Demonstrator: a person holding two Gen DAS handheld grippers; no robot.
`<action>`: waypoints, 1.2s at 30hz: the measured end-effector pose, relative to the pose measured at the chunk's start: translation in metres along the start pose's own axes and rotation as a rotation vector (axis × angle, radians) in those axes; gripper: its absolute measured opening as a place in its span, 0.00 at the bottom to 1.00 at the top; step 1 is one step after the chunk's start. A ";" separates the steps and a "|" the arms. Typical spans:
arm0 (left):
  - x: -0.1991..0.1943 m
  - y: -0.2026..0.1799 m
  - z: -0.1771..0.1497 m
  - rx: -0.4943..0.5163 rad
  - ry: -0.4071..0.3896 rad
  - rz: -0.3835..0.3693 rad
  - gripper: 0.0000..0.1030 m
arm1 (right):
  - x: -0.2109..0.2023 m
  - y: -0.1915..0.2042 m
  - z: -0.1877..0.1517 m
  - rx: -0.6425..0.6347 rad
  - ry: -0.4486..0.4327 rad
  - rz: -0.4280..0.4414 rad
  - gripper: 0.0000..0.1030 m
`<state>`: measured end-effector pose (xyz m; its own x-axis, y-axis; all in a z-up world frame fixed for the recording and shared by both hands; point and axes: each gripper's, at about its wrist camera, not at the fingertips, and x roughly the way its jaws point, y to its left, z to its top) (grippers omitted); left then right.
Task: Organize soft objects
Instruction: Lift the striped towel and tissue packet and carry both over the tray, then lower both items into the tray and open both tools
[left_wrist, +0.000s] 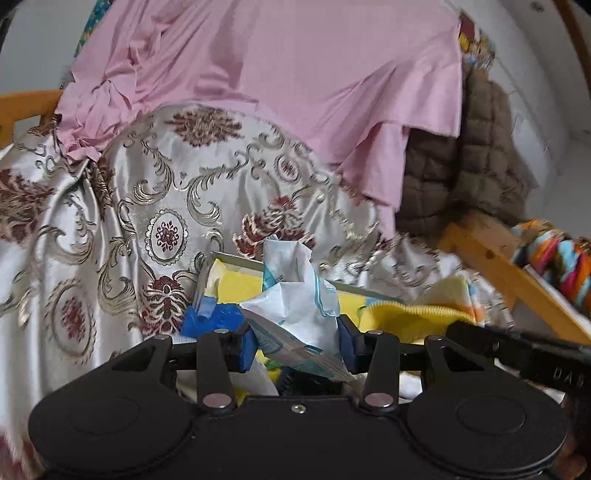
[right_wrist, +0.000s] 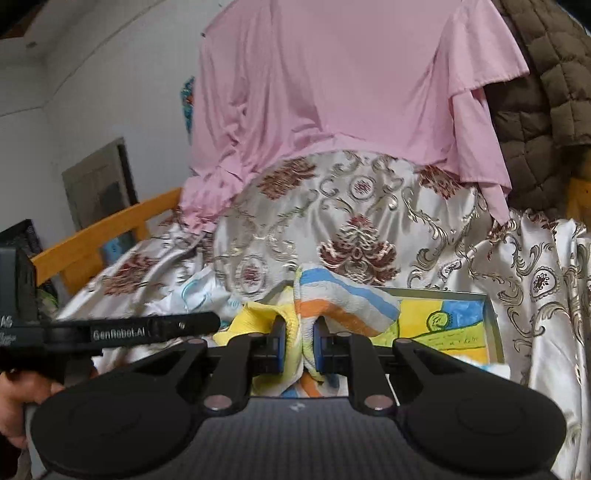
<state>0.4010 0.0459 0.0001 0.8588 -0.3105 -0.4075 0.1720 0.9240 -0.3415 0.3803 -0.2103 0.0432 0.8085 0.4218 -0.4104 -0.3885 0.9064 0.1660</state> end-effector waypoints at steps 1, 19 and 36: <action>0.010 0.001 0.004 0.002 0.017 0.011 0.45 | 0.010 -0.003 0.003 0.011 0.010 -0.011 0.16; 0.106 0.025 0.009 -0.068 0.229 0.092 0.46 | 0.113 -0.033 0.003 0.119 0.197 -0.122 0.16; 0.093 0.019 0.009 -0.075 0.272 0.106 0.64 | 0.094 -0.032 -0.004 0.093 0.207 -0.108 0.50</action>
<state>0.4888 0.0369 -0.0373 0.7073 -0.2709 -0.6529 0.0436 0.9386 -0.3421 0.4668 -0.1994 -0.0046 0.7315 0.3171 -0.6036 -0.2550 0.9483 0.1891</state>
